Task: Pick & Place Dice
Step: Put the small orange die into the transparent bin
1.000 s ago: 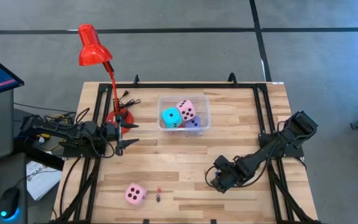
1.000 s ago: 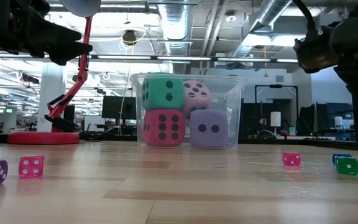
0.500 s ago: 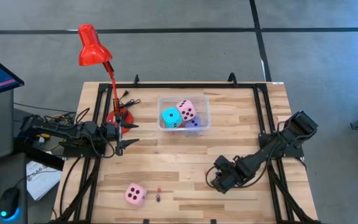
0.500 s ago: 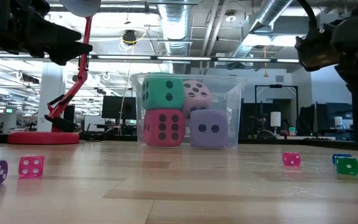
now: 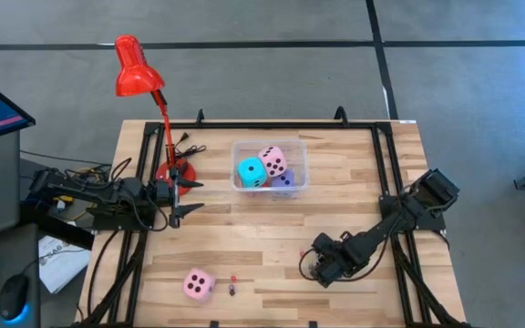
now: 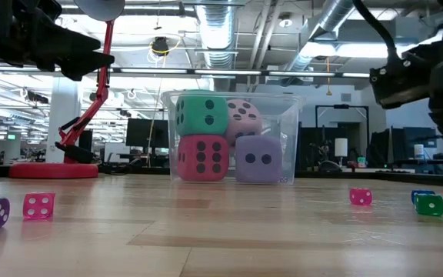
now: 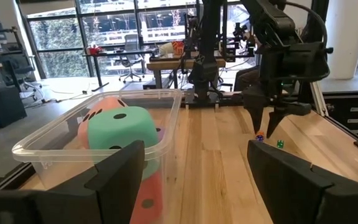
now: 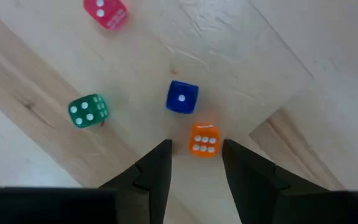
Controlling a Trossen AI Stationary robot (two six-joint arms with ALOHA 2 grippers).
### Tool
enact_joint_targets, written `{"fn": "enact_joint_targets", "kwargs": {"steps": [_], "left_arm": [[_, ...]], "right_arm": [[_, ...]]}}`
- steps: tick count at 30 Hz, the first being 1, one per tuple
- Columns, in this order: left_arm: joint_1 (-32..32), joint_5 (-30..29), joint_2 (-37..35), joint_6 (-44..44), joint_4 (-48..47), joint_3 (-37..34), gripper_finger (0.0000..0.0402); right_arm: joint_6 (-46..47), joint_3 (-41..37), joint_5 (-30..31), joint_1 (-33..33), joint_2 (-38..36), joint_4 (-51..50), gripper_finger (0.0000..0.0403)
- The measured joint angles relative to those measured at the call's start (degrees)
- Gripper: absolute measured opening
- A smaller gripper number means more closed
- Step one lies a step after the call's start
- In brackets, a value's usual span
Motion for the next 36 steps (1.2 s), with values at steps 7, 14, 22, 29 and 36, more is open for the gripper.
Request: {"fn": "enact_joint_targets", "kwargs": {"steps": [7, 14, 22, 29, 36], "left_arm": [[0.0, 0.0, 0.3, 0.0, 0.0, 0.0, 0.0274], [0.0, -0.1, 0.3, 0.0, 0.0, 0.0, 0.0274], [0.0, -0.3, 0.3, 0.0, 0.0, 0.0, 0.0274], [0.0, -0.3, 0.3, 0.0, 0.0, 0.0, 0.0274], [0.0, -0.2, 0.3, 0.0, 0.0, 0.0, 0.0274]], "right_arm": [[-0.6, -0.3, -0.1, -0.1, -0.9, -0.1, 0.0140], [0.7, -0.3, 1.1, -0.2, -0.7, -0.1, 0.0140], [3.6, -0.3, 1.5, -0.2, -0.7, 0.1, 0.0140], [3.3, -0.3, 2.8, -1.2, -0.6, 0.4, 0.0140], [2.4, -0.3, 3.1, -1.8, -0.6, 0.8, 0.0140]]}}
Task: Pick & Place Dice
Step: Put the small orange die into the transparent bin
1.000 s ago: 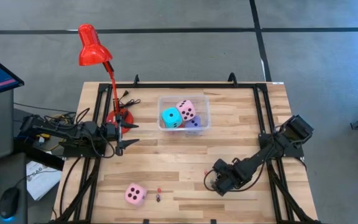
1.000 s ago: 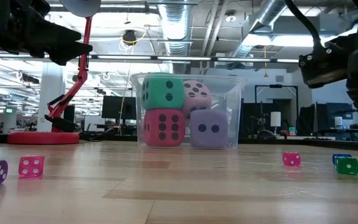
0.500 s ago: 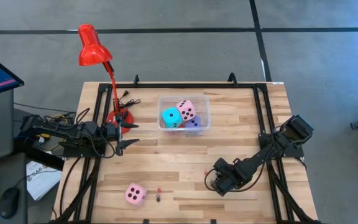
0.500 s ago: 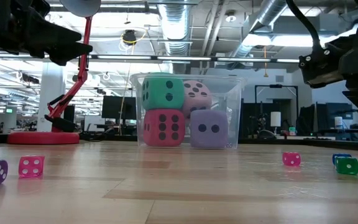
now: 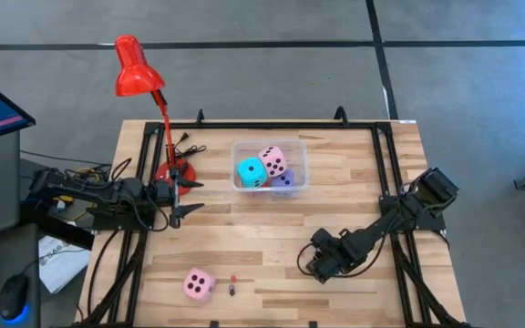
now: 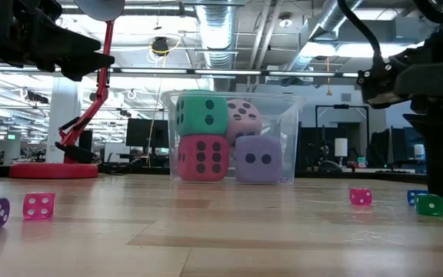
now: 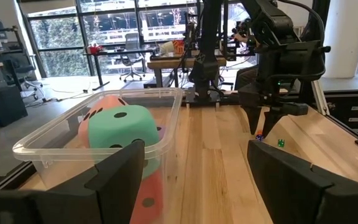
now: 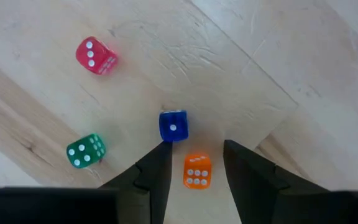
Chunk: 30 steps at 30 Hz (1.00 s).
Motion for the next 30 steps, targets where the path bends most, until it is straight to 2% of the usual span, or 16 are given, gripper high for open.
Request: {"fn": "enact_joint_targets", "kwargs": {"steps": [30], "left_arm": [[0.0, 0.1, 0.0, 0.0, 0.0, 0.0, 0.0274]], "right_arm": [[-4.5, 0.1, -4.5, -0.1, -0.1, -0.4, 0.0136]]}}
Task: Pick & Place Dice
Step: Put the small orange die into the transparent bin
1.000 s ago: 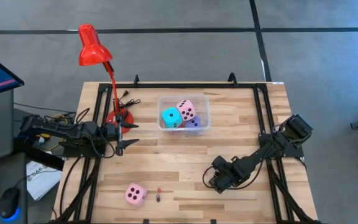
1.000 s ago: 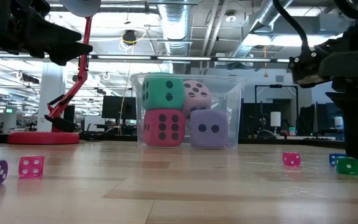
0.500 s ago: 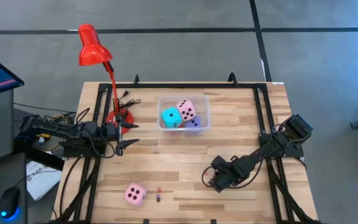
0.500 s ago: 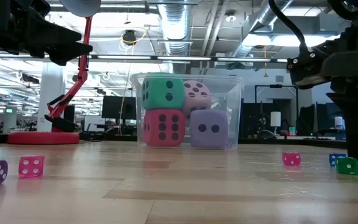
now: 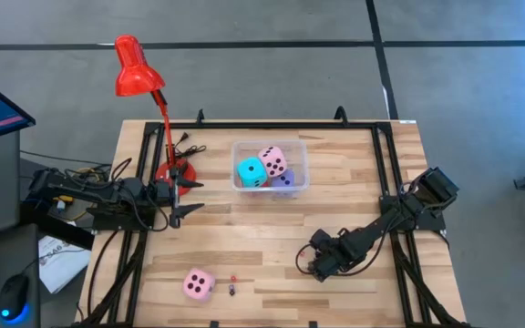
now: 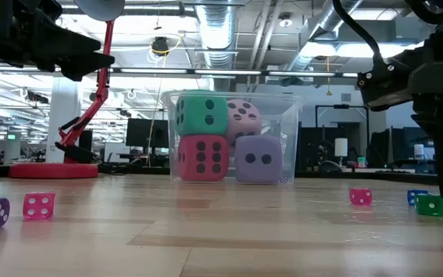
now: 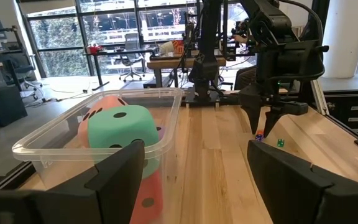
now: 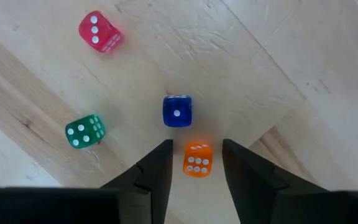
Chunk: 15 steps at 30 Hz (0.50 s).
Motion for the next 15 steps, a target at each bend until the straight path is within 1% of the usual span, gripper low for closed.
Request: {"fn": "enact_joint_targets", "kwargs": {"steps": [15], "left_arm": [[0.0, 0.0, 0.0, 0.0, 0.0, 0.0, 0.0274]], "right_arm": [[0.0, 0.0, -0.4, -0.6, 0.0, -0.5, 0.0060]]}}
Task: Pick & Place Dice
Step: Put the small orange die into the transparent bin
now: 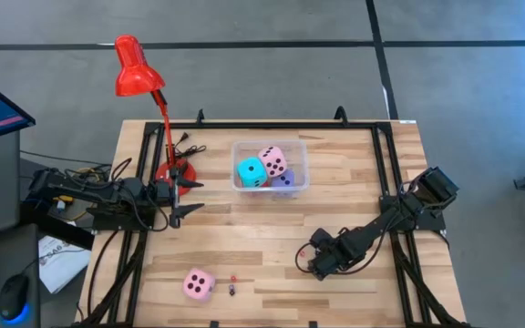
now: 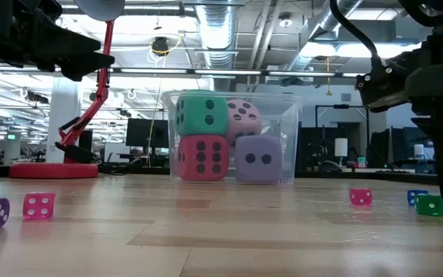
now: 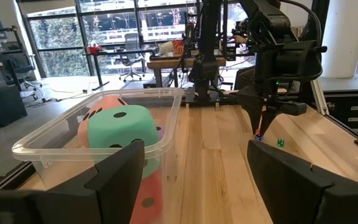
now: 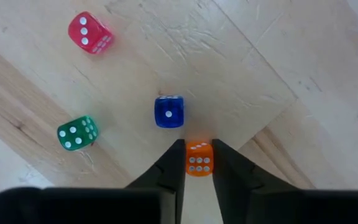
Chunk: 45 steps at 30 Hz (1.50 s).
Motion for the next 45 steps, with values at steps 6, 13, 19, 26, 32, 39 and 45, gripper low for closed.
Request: {"fn": "enact_joint_targets", "kwargs": {"steps": [6, 13, 19, 26, 32, 39, 45], "left_arm": [[0.0, 0.0, 0.0, 0.0, 0.0, 0.0, 0.0274], [0.0, 0.0, 0.0, 0.0, 0.0, 0.0, 0.0274], [0.0, 0.2, 0.0, 0.0, 0.1, 0.0, 0.0274], [0.0, 0.2, 0.0, 0.0, 0.1, 0.0, 0.0274], [0.0, 0.1, 0.0, 0.0, 0.1, 0.0, 0.0274], [0.0, -0.1, 0.0, 0.0, 0.1, 0.0, 0.0274], [0.0, -0.1, 0.5, 0.0, 0.2, 0.0, 0.0274]], "right_arm": [[0.0, 0.8, -0.9, 0.0, -0.2, -1.0, 0.0052], [-4.3, 2.4, 0.1, -1.0, -6.2, -5.3, 0.0050], [-8.5, 2.8, 5.5, -4.5, -14.4, -13.3, 0.0050], [-16.8, 2.8, 15.5, -12.1, -23.4, -13.8, 0.0052], [-25.7, 2.8, 23.2, -19.4, -26.3, -6.8, 0.0053], [-34.9, 2.8, 24.9, -25.8, -24.5, 3.1, 0.0053], [-37.6, 2.9, 24.2, -29.9, -22.7, 7.6, 0.0053]]}}
